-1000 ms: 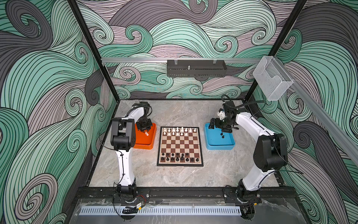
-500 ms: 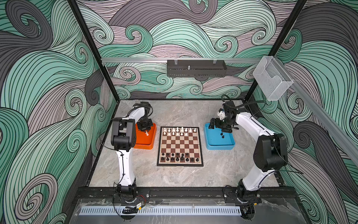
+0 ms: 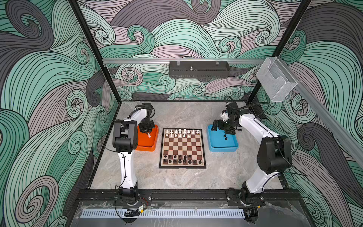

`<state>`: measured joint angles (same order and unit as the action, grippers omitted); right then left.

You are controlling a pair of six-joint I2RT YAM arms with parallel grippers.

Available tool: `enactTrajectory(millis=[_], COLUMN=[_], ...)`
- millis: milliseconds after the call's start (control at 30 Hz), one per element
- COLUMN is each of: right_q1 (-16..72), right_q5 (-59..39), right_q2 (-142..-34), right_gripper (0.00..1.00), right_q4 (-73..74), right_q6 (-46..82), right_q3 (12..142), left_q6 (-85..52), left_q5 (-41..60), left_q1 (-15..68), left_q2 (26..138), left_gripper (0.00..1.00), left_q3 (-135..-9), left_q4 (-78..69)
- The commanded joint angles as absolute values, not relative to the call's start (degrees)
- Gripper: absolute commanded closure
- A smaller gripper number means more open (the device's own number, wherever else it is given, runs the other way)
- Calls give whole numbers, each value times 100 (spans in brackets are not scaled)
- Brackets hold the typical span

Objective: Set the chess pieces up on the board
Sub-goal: 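Lift the white pawn out of the orange tray with the left gripper, then carry the white pawn with the left gripper over the white pawn row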

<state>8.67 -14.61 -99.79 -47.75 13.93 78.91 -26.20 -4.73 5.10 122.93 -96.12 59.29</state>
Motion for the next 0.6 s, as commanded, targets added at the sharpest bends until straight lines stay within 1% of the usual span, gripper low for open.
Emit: enactTrajectory(millis=[0, 100, 267, 433, 567], right_q1=[853, 853, 852, 853, 853], right_q5=[-1477, -1485, -1509, -1521, -1521], right_q2=[-9992, -9993, -9993, -9989, -9968], right_gripper=[0, 0, 0, 0, 0], right_q4=[-4857, -4861, -4874, -4874, -4876], right_q6=[1371, 1371, 1378, 1371, 1371], right_q3=[7941, 7964, 8014, 8016, 8002], left_q6=[-2540, -2433, -2251, -2179, -2153], left_q5=[-620, -597, -580, -430, -45], left_q1=[544, 590, 931, 1481, 2003], left_q2=[12287, 12156, 11855, 11655, 11792], left_gripper=[87, 87, 87, 87, 87], left_q3=[-9745, -9913, -10494, -11233, -11771], left_q4=[6215, 6430, 7036, 7500, 7625])
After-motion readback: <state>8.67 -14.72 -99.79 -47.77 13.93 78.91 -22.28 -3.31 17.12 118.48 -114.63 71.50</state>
